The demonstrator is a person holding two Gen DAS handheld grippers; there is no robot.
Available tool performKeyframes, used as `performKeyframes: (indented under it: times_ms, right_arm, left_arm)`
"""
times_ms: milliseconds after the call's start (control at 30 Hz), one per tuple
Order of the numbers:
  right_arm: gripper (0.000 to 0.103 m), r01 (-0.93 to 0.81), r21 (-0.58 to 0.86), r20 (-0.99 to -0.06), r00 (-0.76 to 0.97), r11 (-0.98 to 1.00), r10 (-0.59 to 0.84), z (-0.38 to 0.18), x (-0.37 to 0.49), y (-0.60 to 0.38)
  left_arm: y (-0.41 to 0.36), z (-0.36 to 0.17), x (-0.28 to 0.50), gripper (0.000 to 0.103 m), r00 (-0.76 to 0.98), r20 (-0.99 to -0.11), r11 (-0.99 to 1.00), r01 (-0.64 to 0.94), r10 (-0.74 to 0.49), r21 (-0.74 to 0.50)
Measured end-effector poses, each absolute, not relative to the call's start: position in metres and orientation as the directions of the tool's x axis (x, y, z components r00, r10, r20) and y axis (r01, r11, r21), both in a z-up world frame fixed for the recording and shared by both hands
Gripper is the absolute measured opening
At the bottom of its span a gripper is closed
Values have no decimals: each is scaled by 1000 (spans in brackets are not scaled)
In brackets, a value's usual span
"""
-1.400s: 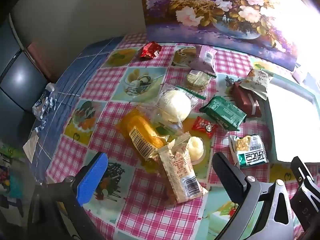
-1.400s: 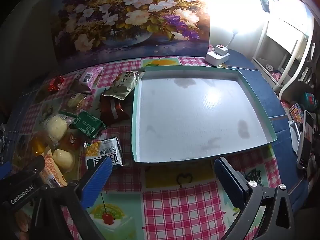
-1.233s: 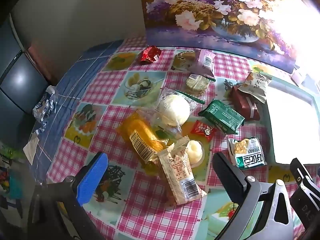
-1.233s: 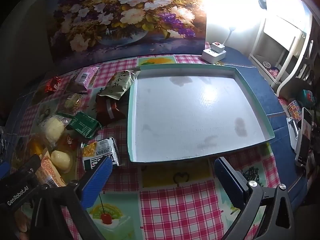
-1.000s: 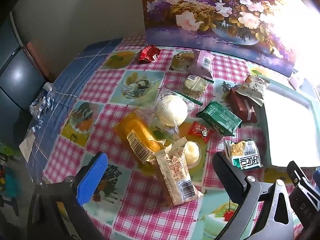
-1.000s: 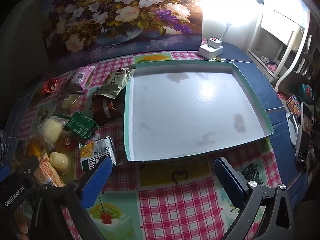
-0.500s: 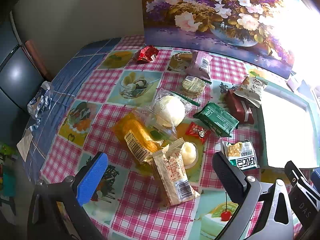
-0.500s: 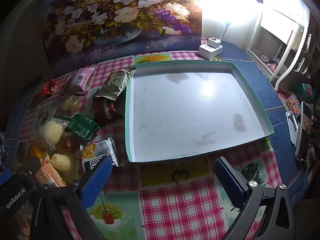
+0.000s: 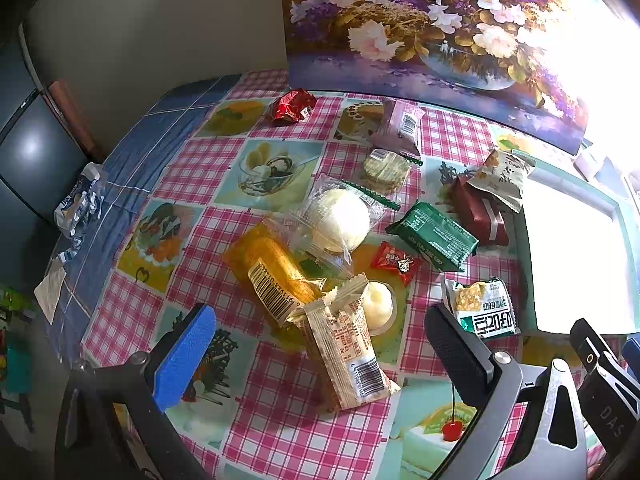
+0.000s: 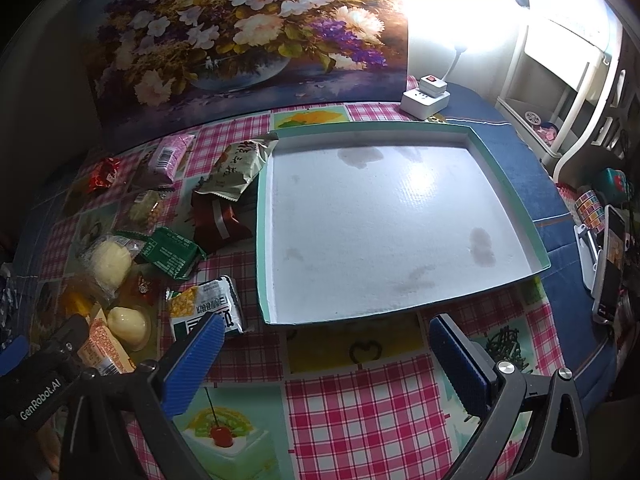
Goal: Organize snacks
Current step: 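Move the right tool toward the yellow-green corn cracker pack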
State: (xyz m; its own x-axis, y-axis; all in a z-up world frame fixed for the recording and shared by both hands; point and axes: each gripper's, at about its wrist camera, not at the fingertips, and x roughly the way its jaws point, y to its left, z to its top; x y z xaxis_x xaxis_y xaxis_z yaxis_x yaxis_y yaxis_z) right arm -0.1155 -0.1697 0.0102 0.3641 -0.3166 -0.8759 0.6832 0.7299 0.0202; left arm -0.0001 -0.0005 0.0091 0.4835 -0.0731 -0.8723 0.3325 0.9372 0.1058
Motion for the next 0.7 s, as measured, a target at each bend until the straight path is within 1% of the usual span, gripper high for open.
performKeyframes:
  times_ms: [700]
  right_arm:
    - [103, 682, 19, -880, 358, 731, -311, 9, -115, -170]
  left_arm:
    - [-2, 6, 1, 103, 472, -879, 936, 333, -63, 111]
